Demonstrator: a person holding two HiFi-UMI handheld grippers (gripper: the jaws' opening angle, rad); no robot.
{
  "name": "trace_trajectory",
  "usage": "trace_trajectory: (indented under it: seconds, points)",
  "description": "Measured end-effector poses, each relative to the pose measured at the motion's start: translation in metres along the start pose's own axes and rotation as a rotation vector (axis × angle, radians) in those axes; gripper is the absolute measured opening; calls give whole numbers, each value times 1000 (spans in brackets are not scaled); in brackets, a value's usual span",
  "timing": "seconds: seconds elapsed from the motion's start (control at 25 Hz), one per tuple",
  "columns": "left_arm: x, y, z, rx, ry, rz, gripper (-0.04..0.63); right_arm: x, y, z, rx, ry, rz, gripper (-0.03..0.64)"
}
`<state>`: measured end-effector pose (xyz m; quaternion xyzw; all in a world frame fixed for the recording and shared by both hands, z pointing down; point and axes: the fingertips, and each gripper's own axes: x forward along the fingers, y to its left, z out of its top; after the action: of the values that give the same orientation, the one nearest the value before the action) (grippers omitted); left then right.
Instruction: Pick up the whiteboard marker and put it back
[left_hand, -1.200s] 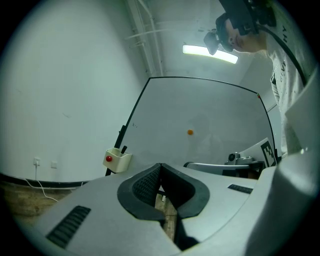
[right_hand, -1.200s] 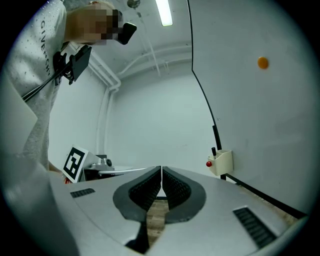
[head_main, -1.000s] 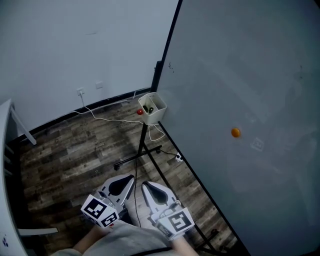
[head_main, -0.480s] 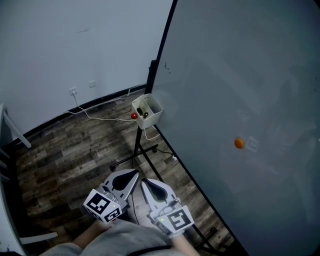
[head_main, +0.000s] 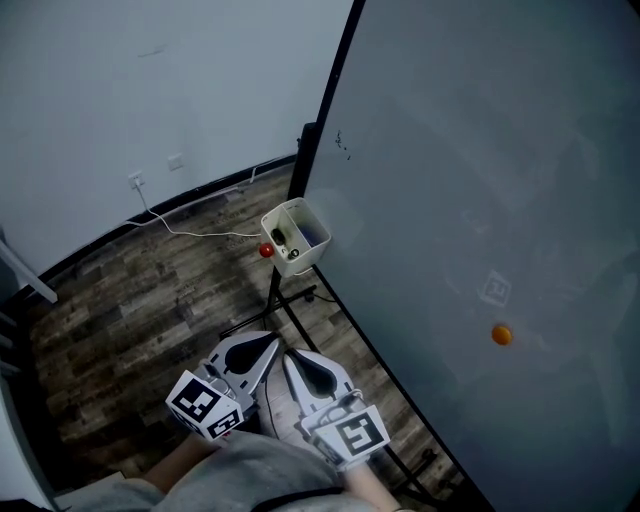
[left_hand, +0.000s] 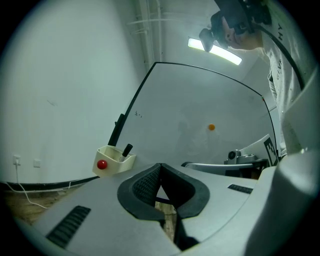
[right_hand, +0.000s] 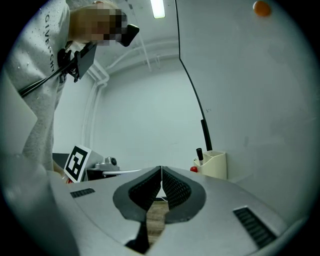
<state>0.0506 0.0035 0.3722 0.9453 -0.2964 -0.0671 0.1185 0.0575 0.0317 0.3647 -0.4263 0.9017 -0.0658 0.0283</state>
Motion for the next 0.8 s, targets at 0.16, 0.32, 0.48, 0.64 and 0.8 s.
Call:
trace_trajectory:
  seconds: [0.16, 0.32, 0.48, 0.64, 0.8]
  points:
    - [21, 27, 2, -9, 11, -27, 15, 24, -27, 0, -1, 4, -56, 21]
    - [34, 45, 7, -17, 25, -57, 15, 43, -36, 7, -4, -13, -76, 21]
    - [53, 64, 1, -28, 47, -88, 15, 61, -58, 1, 5, -5, -112, 21]
    - [67, 79, -2, -33, 65, -122, 15, 76, -75, -5, 6, -2, -145, 21]
    - [73, 92, 5, -21, 59, -134, 15, 87, -82, -4, 6, 1, -169, 21]
